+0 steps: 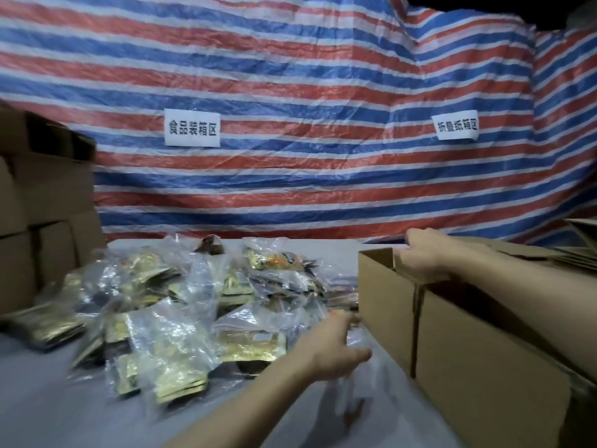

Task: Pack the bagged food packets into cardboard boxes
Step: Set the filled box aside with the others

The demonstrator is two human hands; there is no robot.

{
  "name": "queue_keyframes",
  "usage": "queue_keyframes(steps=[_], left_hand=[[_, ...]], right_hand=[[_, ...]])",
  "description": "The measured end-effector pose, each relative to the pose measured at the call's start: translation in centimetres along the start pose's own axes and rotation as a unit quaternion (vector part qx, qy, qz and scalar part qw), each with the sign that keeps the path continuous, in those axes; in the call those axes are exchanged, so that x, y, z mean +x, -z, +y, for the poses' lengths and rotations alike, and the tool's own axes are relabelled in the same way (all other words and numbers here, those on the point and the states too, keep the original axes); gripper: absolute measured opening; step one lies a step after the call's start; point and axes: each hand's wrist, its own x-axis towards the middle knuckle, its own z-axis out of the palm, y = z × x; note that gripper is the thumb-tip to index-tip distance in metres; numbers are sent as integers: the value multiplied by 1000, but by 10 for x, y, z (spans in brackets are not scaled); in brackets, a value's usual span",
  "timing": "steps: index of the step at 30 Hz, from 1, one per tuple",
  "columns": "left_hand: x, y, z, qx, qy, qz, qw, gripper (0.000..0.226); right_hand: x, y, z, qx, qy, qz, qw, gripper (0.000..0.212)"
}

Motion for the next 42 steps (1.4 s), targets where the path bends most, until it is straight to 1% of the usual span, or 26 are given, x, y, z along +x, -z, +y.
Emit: queue_keyframes(steps=[2, 5, 8, 11, 13, 15, 18, 20, 22, 25, 28, 30, 31, 33, 35, 37, 39, 40, 42], left_hand=[[-26, 24, -6, 20, 15, 49, 999, 50], [-71, 65, -19, 50, 28, 121, 991, 34], [-122, 105, -39, 93, 43, 178, 979, 30], [-174, 145, -67, 206, 63, 228, 950, 32], [-207, 171, -88, 286, 107, 250, 919, 38], [-241, 198, -107, 349, 149, 280, 882, 40], [-288, 242, -131, 471, 202, 313, 800, 51], [-314, 275, -140, 515, 240, 330, 754, 64], [-335, 310, -141, 542, 258, 366, 711, 73], [-361, 364, -133, 588, 251, 417, 646, 80], [-382, 420, -124, 606, 278, 416, 618, 101], [-392, 454, -121, 600, 319, 404, 612, 114], [-395, 468, -120, 595, 343, 394, 611, 117], [-398, 488, -121, 600, 387, 356, 603, 118], [-401, 501, -122, 620, 405, 319, 591, 114], [-405, 512, -123, 655, 393, 299, 572, 109], [-407, 520, -124, 695, 373, 285, 545, 103], [-408, 523, -125, 703, 362, 288, 541, 100], [-408, 527, -124, 691, 349, 307, 554, 98]], right_hand=[[-10, 8, -25, 9, 44, 13, 999, 17], [-31, 20, -76, 21, 127, -10, 992, 21], [-60, 26, -132, 62, 209, -44, 975, 19], [-94, 28, -182, 98, 281, -67, 952, 11], [-114, 28, -209, 111, 319, -80, 938, 8], [-129, 30, -232, 109, 354, -82, 925, 10], [-146, 32, -258, 103, 395, -70, 910, 11], [-152, 35, -273, 96, 412, -58, 904, 11], [-155, 41, -287, 101, 427, -51, 897, 10], [-159, 53, -307, 127, 438, -44, 889, 10], [-160, 62, -325, 134, 441, -32, 887, 17], [-161, 67, -337, 138, 441, -27, 886, 18], [-162, 70, -342, 143, 441, -22, 886, 19], [-163, 76, -353, 164, 440, -9, 883, 20], [-165, 80, -361, 202, 441, 2, 875, 18], [-167, 82, -368, 228, 446, 15, 865, 17], [-168, 84, -371, 241, 453, 22, 858, 17], [-168, 85, -372, 245, 455, 22, 856, 17], [-168, 85, -373, 252, 456, 24, 853, 16]])
